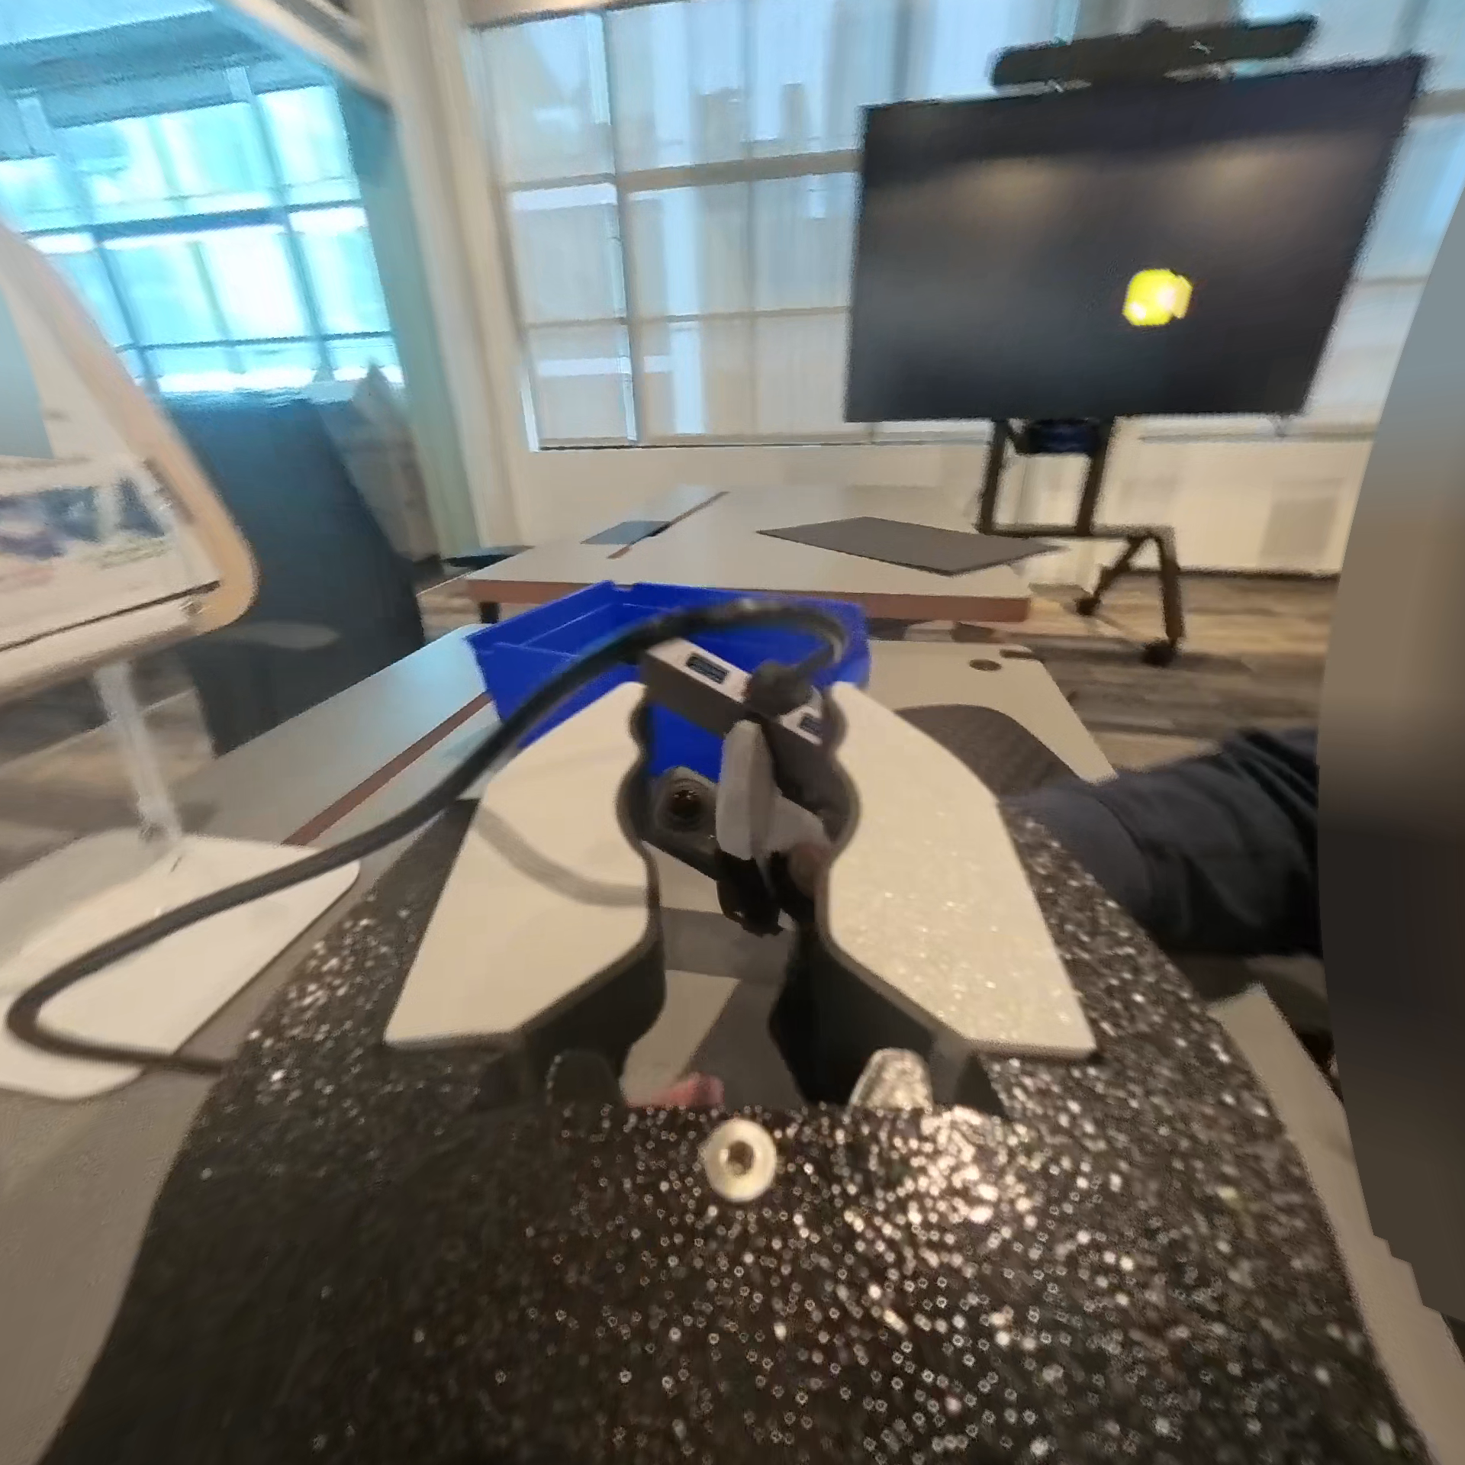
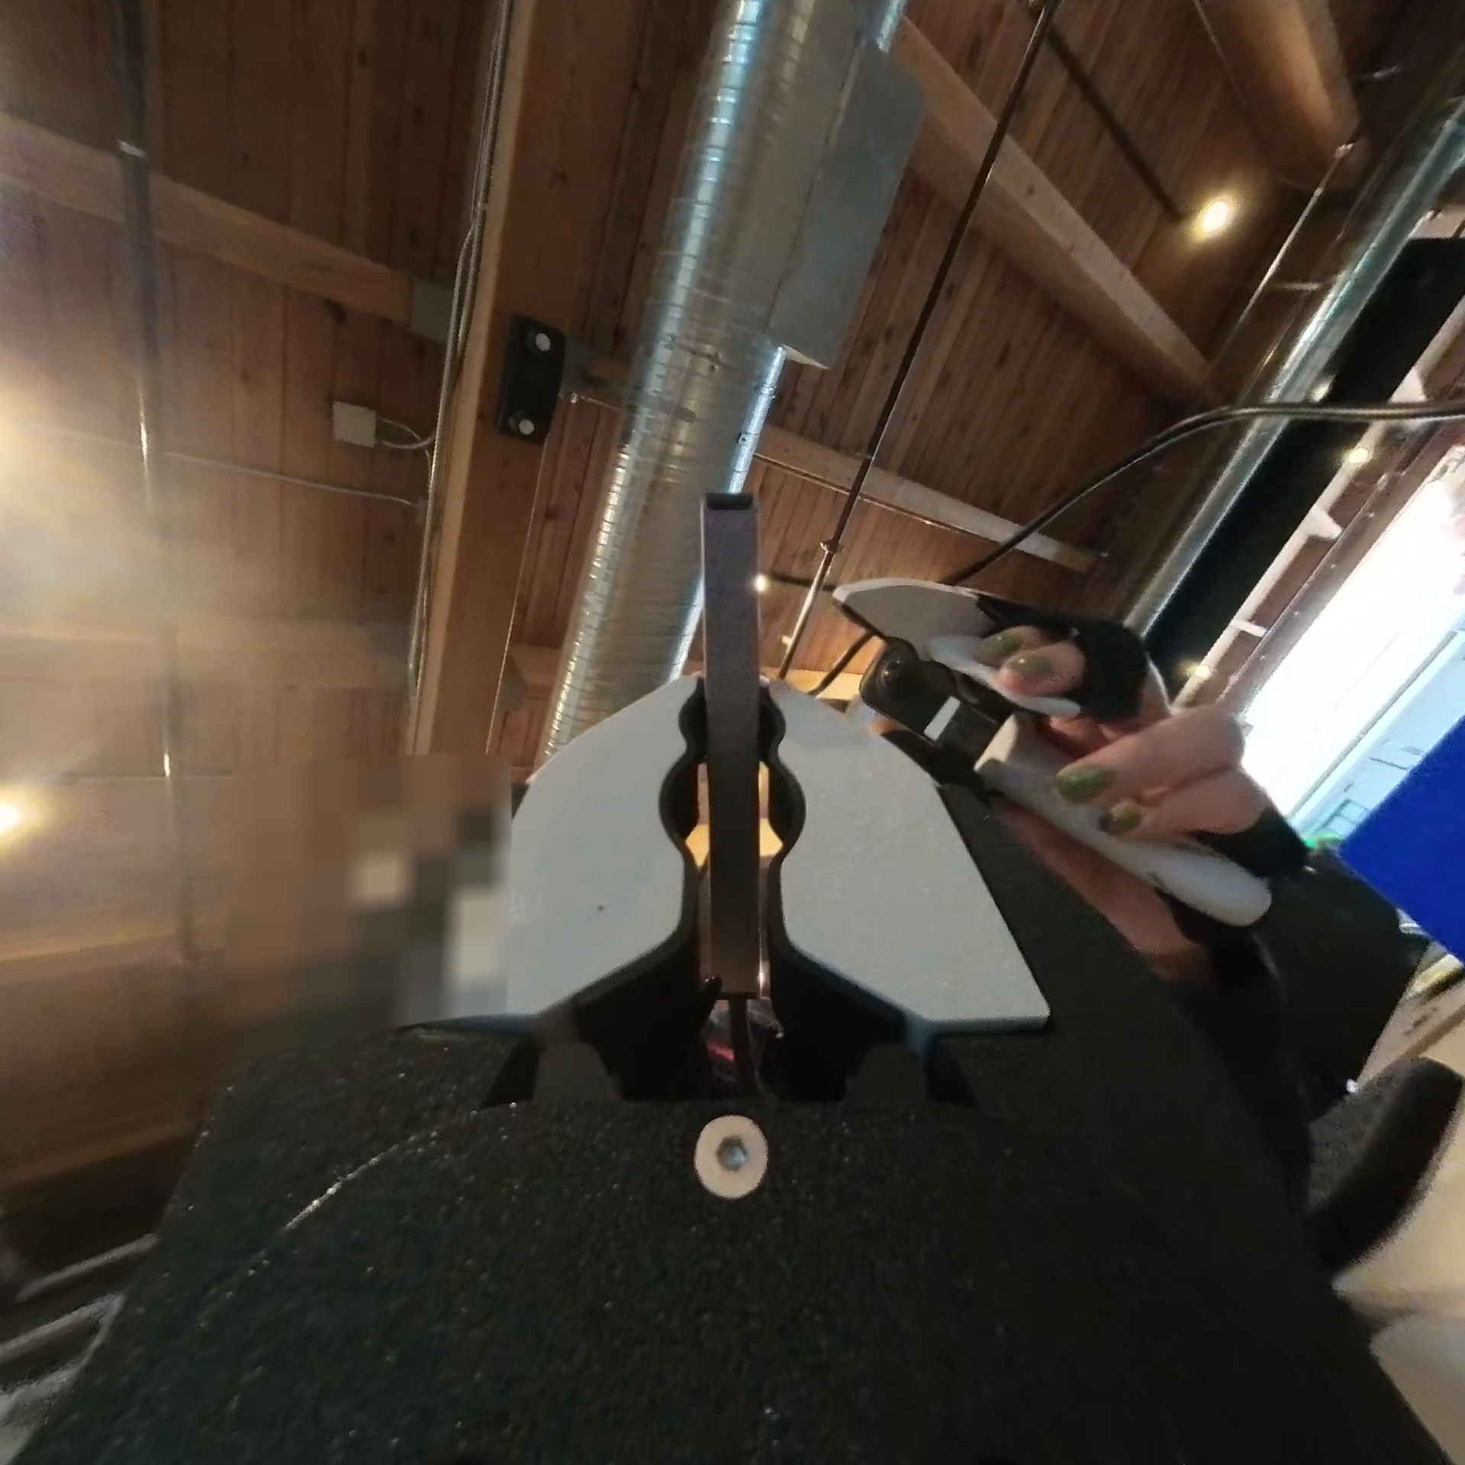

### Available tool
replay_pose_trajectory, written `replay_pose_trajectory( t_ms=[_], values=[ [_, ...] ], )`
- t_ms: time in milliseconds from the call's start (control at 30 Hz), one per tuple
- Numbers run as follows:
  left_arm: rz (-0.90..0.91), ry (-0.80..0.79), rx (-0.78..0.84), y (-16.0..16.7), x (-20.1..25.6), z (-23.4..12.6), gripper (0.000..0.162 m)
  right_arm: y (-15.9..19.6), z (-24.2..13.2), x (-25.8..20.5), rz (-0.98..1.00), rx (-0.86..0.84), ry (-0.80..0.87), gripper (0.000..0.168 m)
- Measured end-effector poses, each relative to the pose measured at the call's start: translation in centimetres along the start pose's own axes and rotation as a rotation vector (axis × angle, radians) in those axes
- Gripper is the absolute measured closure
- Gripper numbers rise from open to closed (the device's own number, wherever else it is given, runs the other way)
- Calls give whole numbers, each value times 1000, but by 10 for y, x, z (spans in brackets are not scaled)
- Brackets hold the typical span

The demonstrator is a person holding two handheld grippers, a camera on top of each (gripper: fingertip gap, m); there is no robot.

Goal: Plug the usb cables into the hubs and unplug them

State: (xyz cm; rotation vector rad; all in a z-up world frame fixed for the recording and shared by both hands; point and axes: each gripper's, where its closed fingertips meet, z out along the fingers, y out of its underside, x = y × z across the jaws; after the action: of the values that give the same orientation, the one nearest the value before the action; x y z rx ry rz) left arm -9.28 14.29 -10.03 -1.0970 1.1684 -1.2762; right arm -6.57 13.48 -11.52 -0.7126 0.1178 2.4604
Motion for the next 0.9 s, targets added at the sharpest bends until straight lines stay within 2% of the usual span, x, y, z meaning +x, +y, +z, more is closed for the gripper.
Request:
replay_pose_trajectory(
  t_ms=[67, 133, 267, 367, 433, 467, 700, 900],
  values=[
    [-68, -21, 17, -2, -2, -1, 132, 0, 0, 0, -25, -5, 12, 156],
    [-155, -22, 4, -1, -1, 1, 132, -1, 0, 0, -52, -10, 24, 157],
    [-283, -31, -56, 4, 2, 7, 118, -4, -3, 0, -92, -6, 43, 156],
    [-328, -46, -70, 3, 3, 10, 134, -3, -3, 2, -132, -16, 71, 156],
    [-337, -49, -91, 7, 3, 12, 150, -3, -3, 2, -152, -22, 83, 156],
    [-339, -52, -107, 9, 3, 13, 152, -3, -3, 3, -163, -24, 91, 156],
    [-332, -27, -200, 19, 0, 6, 154, -1, -5, 10, -376, -109, 266, 157],
    [-255, 51, -228, 19, 5, 0, 155, 9, -3, 14, -605, -287, 426, 156]
  ],
)
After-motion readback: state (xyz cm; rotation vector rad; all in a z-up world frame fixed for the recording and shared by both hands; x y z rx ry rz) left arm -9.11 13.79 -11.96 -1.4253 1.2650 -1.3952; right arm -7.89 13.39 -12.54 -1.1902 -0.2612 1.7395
